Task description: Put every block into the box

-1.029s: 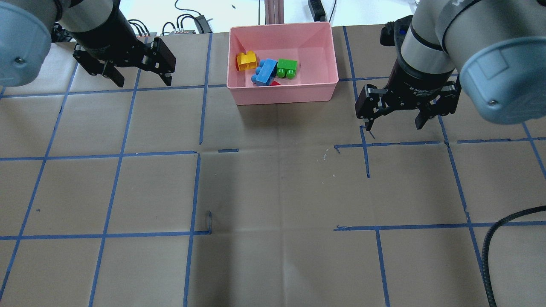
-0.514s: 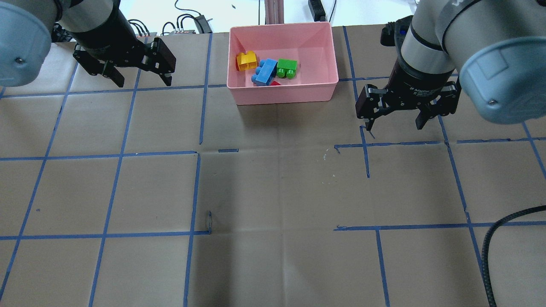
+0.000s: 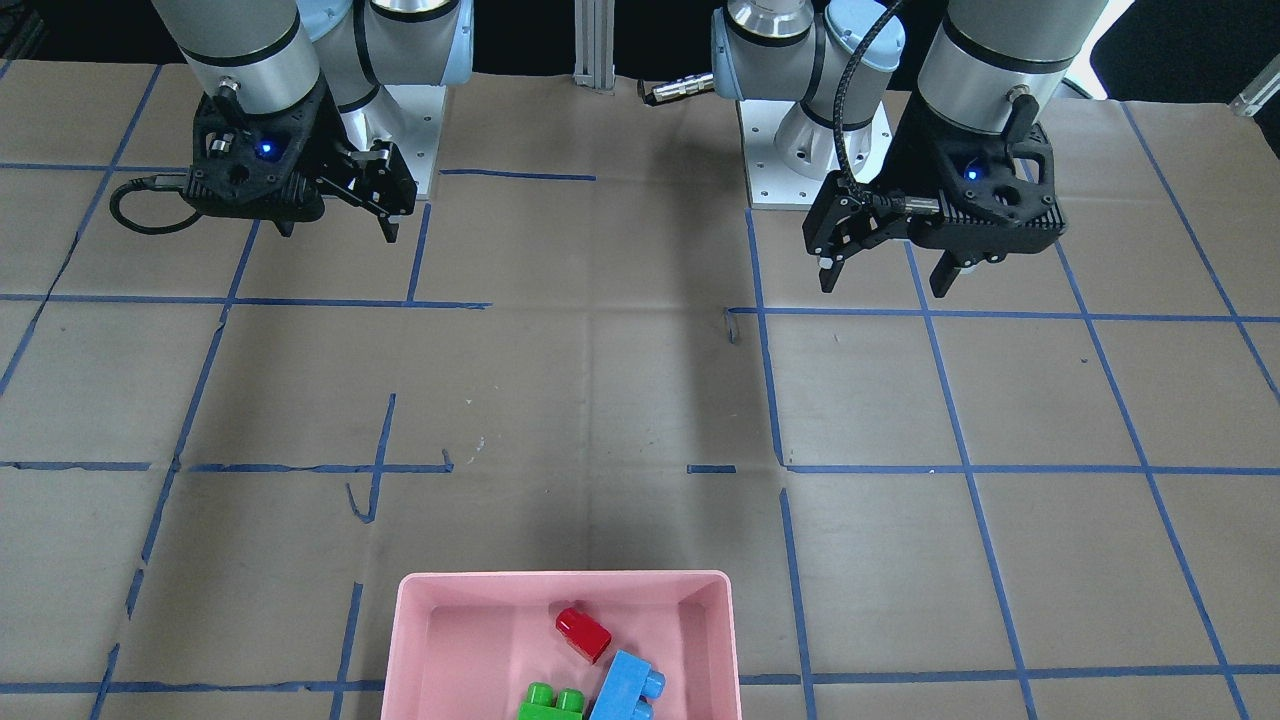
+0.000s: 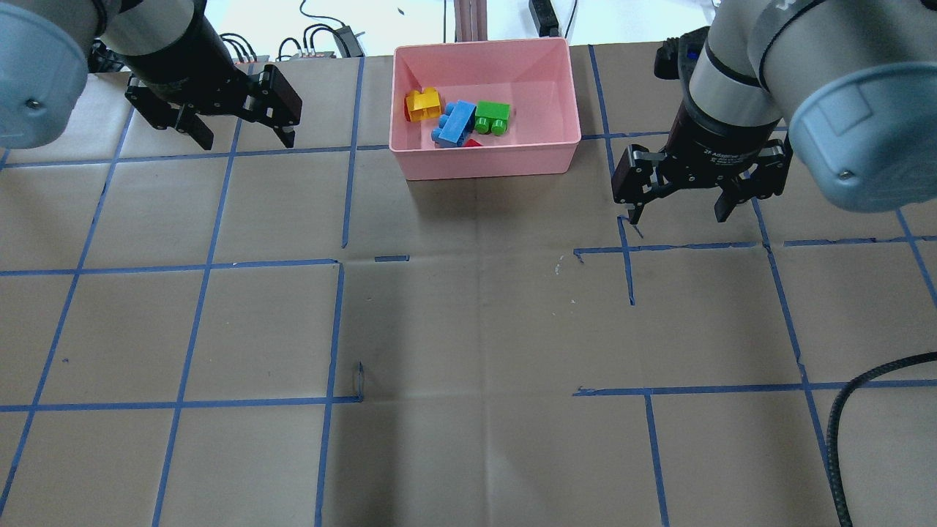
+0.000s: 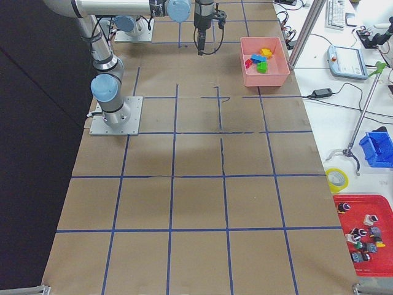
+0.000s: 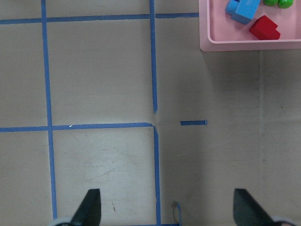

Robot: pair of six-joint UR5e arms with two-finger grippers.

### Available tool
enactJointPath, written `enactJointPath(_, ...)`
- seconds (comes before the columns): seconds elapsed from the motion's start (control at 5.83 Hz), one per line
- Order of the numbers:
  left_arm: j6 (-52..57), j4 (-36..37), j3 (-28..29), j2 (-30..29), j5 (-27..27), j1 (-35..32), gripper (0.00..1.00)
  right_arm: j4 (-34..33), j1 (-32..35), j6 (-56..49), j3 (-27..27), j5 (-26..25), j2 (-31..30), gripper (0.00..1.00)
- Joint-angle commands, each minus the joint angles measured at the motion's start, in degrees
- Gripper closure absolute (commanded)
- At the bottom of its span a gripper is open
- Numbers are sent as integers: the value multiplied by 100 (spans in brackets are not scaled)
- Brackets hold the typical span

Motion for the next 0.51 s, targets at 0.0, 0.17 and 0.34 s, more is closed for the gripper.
enactJointPath(0.0, 6, -4, 0, 5, 0, 0, 1, 8, 4, -17, -17, -28, -6, 0)
enactJointPath(0.17, -3, -4, 0, 5, 0, 9, 1, -18, 4, 44, -105, -10, -15, 0)
enactJointPath(0.34, 6, -13, -9, 14, 0, 0, 1, -18, 13, 71, -123, 7, 11, 0)
